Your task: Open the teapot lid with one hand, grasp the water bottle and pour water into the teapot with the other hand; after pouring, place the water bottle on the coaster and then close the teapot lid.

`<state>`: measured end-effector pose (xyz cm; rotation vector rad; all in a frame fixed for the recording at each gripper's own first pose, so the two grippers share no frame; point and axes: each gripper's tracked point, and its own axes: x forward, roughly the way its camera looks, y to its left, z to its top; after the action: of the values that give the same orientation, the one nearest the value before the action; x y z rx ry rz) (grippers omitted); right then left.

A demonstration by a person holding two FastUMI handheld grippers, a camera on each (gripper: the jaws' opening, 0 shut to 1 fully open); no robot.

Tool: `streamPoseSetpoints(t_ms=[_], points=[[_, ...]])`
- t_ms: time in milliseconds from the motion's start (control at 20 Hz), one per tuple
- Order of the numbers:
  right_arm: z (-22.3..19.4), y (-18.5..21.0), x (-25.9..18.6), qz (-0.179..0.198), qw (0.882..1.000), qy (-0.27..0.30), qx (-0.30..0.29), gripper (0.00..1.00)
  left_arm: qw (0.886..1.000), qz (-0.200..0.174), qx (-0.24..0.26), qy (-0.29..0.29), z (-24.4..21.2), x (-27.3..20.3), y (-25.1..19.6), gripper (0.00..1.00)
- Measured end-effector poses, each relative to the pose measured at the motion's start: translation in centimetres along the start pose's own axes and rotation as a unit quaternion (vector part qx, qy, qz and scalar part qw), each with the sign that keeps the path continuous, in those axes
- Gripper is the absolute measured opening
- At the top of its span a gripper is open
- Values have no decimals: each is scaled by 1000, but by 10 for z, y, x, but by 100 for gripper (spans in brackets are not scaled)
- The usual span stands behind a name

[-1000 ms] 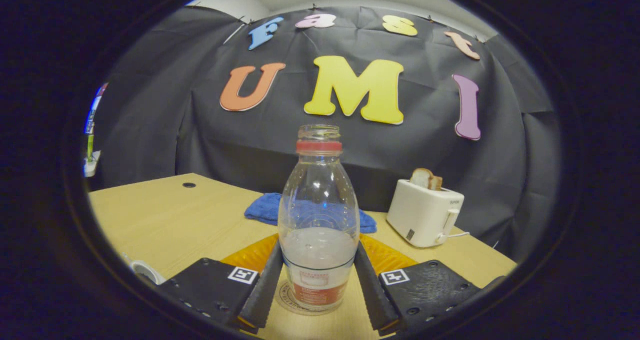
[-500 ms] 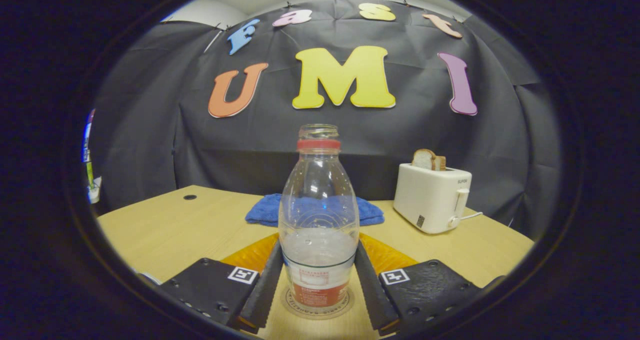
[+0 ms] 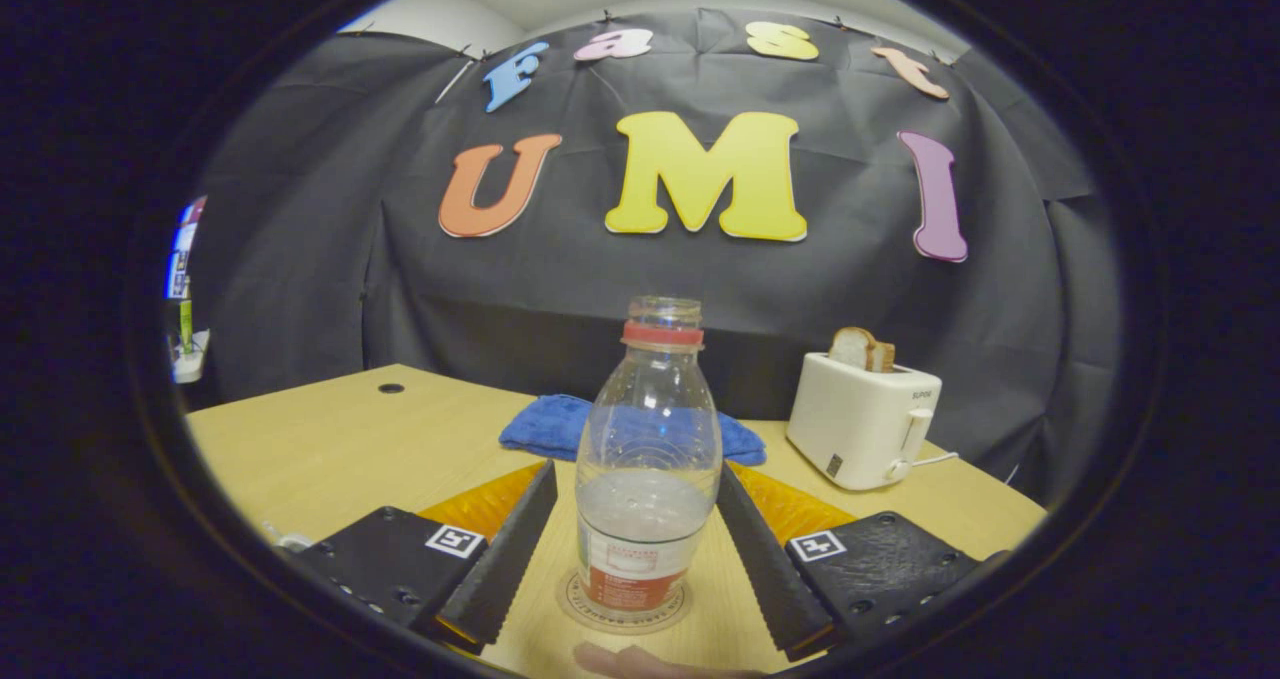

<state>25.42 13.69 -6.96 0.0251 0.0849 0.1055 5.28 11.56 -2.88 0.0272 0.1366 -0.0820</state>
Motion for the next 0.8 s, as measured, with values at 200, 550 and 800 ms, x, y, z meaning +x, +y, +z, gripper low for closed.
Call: streamPoseSetpoints(t_ms=[200,550,800], points=[[21,-15,-34,-4,1000,-27,-11,95,999,-28,-11,-11,5,3,-24,3],[22,-69,-92,-61,996,-71,-3,98,992,-103,-58,-31,-5,48,-93,5],[-4,-80,-110,-72,996,-43,-13,95,991,-122,-49,-35,-24,73,-117,5]])
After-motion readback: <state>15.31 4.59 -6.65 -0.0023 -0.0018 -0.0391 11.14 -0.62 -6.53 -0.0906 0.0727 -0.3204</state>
